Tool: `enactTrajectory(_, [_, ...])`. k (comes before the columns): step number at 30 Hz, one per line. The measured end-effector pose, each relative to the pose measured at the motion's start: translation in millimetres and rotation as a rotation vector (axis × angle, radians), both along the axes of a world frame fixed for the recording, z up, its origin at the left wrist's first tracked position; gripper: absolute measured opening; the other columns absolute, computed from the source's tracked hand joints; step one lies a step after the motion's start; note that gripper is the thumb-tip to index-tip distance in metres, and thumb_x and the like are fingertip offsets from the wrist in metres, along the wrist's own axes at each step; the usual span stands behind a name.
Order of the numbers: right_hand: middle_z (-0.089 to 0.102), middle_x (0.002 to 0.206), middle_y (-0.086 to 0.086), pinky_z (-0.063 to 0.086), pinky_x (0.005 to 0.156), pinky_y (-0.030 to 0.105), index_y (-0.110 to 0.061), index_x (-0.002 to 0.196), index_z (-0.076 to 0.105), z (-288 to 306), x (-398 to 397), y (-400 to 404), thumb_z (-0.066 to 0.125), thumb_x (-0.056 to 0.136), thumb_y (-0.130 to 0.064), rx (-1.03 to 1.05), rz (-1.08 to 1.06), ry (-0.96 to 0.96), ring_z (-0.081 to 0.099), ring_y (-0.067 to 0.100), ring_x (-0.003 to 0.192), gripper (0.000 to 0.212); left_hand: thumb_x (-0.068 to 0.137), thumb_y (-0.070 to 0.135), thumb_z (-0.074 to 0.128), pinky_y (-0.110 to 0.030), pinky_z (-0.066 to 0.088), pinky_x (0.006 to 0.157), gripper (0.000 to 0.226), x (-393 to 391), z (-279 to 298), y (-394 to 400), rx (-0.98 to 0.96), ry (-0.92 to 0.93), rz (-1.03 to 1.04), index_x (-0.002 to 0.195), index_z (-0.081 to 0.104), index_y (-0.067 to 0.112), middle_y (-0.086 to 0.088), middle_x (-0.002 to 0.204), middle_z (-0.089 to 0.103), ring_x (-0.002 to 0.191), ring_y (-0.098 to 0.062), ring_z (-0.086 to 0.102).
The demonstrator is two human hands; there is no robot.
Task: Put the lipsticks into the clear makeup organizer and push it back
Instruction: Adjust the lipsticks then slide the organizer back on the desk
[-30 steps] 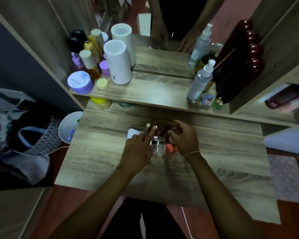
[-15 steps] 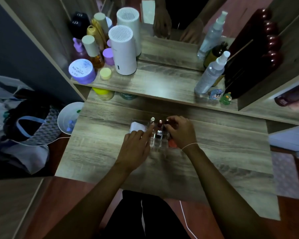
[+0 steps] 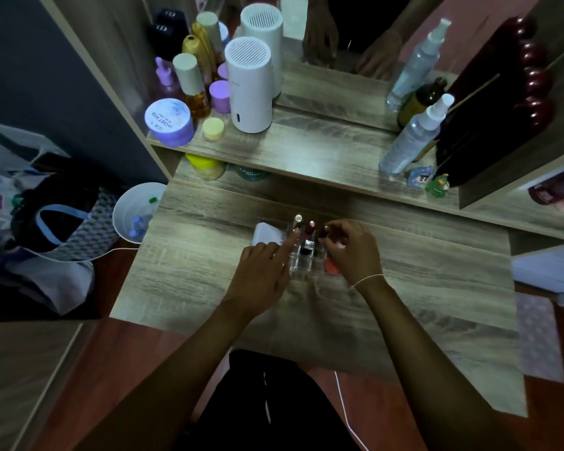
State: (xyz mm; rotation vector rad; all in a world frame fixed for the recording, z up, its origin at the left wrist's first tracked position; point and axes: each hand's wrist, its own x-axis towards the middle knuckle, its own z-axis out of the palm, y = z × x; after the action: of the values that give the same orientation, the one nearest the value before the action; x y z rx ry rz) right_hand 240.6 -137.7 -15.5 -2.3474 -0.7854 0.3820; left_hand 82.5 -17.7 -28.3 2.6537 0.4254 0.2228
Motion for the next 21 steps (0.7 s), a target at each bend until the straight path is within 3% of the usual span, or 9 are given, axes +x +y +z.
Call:
enactTrajectory(5, [0.068,0.103,0.007,0.051,0.089,0.041,-0.015,0.109,0.067,3,-1,-5,0.074,0.080,-0.019,-0.007,0.003,0.051,0.061,0.025,0.098,0.030,0.091,0.020,0.053,-0.043,0.044,0.081,0.064,-2,-2,0,0.001,-0.019,0.000,0.148,0.024,0.019,-0.006,0.095,0.061,0.087,-0.025,0.055])
enactTrajectory(9, [0.066,0.111,0.006,0.050,0.092,0.046,-0.016,0.119,0.062,7,-3,-12,0.067,0.084,-0.020,0.055,0.001,0.042,0.059,0.023,0.101,0.036,0.089,0.020,0.054,-0.041,0.044,0.082,0.058,-7,2,1,-0.099,-0.151,0.083,0.143,0.034,0.015,-0.009,0.097,0.062,0.087,-0.023,0.057])
enactTrajectory(13, [0.056,0.126,0.004,0.044,0.091,0.031,-0.027,0.136,0.046,6,-4,-32,0.058,0.086,-0.045,0.212,-0.110,-0.047,0.052,0.013,0.111,0.055,0.089,0.029,0.049,-0.040,0.041,0.092,0.054,-12,1,16,-0.233,-0.296,0.297,0.140,0.038,0.014,-0.012,0.121,0.056,0.110,-0.022,0.050])
enactTrajectory(17, [0.034,0.153,-0.001,0.039,0.107,0.040,-0.038,0.147,0.020,-15,-18,-64,0.066,0.068,-0.071,0.223,-0.247,0.065,0.035,0.014,0.137,0.097,0.086,0.050,0.052,-0.039,0.025,0.112,0.077,-19,-16,39,-0.239,-0.264,0.372,0.149,0.016,0.023,-0.008,0.152,0.028,0.139,-0.009,0.016])
enactTrajectory(21, [0.017,0.162,-0.003,0.036,0.113,0.049,-0.032,0.152,0.004,-48,-38,-81,0.071,0.054,-0.076,0.058,-0.204,0.167,0.023,0.019,0.146,0.126,0.063,0.073,0.067,-0.039,0.008,0.115,0.121,-28,-37,46,-0.380,-0.017,0.378,0.149,-0.008,0.032,0.000,0.161,-0.001,0.144,-0.009,-0.010])
